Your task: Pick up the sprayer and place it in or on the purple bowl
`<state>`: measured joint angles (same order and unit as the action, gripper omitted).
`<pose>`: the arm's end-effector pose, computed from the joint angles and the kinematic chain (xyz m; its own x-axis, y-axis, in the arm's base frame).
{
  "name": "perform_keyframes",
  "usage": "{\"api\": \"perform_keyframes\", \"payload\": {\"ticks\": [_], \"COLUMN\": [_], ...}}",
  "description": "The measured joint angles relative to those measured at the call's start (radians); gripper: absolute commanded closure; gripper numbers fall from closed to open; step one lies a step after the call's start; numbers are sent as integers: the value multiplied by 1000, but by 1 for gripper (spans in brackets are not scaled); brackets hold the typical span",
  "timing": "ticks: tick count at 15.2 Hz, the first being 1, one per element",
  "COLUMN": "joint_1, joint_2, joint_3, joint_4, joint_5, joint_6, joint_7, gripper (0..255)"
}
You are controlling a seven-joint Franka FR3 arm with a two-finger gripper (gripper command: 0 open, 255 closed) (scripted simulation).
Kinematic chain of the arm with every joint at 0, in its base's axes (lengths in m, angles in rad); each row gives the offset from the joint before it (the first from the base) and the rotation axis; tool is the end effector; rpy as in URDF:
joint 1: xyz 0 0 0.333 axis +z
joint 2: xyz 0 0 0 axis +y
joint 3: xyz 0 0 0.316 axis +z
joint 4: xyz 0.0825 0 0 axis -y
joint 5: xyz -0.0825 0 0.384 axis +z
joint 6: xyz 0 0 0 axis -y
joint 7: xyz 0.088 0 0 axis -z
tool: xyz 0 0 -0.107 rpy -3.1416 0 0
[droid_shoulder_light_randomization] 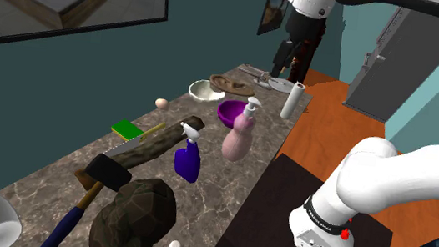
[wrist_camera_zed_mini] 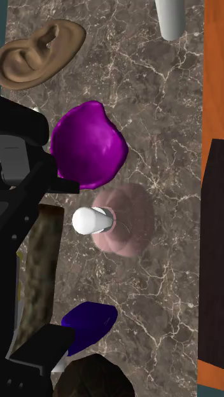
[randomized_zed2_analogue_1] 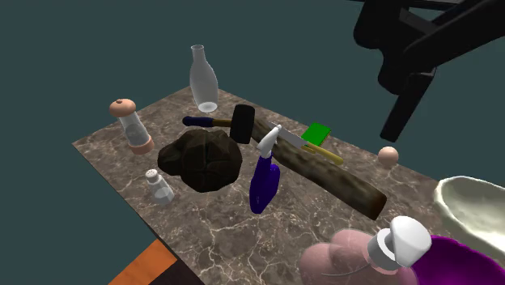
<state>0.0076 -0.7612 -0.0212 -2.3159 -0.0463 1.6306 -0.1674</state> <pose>0.3202 -0.0112 0.6073 0.9846 0.1605 0.0693 0.1578 -0.9865 0.0438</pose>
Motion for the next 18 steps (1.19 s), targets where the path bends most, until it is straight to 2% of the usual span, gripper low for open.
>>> {"api": "perform_keyframes", "payload": {"ticks": [6, 18], "joint_1": [23, 85], "joint_2": [48, 326], "joint_3": [60, 250], "joint_4": [-45, -67], "joint_5": [38, 120], "joint_6": [81, 356], "joint_7": [71, 293], "gripper": [0, 0]}}
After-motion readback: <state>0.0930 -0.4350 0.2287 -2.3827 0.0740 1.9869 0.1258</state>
